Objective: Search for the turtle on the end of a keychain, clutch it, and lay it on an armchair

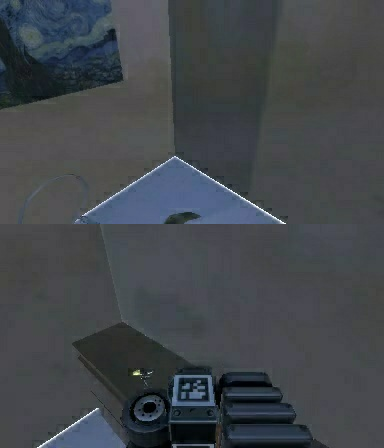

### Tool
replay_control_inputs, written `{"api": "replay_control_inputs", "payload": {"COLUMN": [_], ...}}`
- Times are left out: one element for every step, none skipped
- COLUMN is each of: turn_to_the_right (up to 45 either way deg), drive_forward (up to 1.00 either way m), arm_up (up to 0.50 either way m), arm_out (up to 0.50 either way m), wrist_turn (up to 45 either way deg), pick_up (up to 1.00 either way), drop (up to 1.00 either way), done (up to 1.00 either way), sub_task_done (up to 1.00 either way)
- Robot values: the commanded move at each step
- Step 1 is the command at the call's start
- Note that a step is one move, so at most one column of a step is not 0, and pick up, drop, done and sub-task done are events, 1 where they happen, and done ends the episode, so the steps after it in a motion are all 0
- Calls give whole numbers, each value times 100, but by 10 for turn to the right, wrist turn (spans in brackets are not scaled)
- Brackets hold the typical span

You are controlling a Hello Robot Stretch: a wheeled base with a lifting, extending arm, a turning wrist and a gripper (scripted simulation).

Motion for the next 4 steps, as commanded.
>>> {"api": "replay_control_inputs", "payload": {"turn_to_the_right": [-450,-60,0,-450], "drive_forward": [0,0,15,0], "arm_up": [0,0,0,0], "arm_out": [0,0,0,0], "wrist_turn": [0,0,0,0], "pick_up": [0,0,0,0], "drop": [0,0,0,0], "done": [0,0,0,0], "sub_task_done": [0,0,0,0]}}
